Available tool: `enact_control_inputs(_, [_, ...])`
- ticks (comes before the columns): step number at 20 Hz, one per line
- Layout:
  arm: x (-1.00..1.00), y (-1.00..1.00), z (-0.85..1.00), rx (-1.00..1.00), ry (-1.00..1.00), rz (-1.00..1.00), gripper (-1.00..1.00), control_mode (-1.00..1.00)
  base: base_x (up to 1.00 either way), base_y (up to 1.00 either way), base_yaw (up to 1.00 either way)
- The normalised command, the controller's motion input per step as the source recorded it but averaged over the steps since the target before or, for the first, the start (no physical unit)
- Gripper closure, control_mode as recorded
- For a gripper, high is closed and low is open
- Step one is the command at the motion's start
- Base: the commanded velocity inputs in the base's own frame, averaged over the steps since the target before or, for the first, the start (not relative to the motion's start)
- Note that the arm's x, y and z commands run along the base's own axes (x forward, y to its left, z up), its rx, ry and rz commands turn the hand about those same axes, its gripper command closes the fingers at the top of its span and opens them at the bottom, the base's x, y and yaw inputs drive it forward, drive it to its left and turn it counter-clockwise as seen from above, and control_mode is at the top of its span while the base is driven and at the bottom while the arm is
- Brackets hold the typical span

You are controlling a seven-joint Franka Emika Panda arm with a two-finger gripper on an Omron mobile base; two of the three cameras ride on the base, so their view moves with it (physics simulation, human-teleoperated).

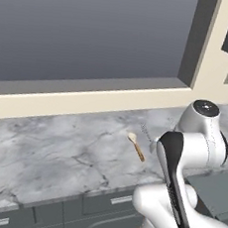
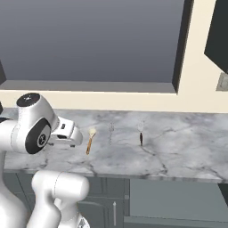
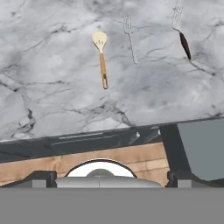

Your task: Organize the utensils by type. Pick up the wooden spoons from the counter and place them in the open cabinet. Then pick up the metallic utensils from the counter and place them in the open drawer.

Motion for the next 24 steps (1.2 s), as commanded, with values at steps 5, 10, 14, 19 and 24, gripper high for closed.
enact_control_inputs(5, [0.28, -0.11, -0.1, 0.01, 0.0, 0.08, -1.0, -1.0, 0.07, -0.02, 0.02])
enact_control_inputs(10, [0.57, -0.03, -0.31, 0.02, 0.0, 0.04, -1.0, -1.0, 0.0, 0.0, 0.0])
enact_control_inputs(14, [0.62, 0.0, -0.3, 0.0, 0.0, 0.0, -1.0, -1.0, 0.0, 0.0, 0.0])
enact_control_inputs(19, [0.7, 0.01, -0.23, 0.0, 0.0, 0.0, -1.0, -1.0, 0.0, 0.0, 0.0])
enact_control_inputs(24, [0.53, 0.0, -0.32, 0.0, 0.01, 0.0, -1.0, -1.0, 0.0, 0.0, 0.0])
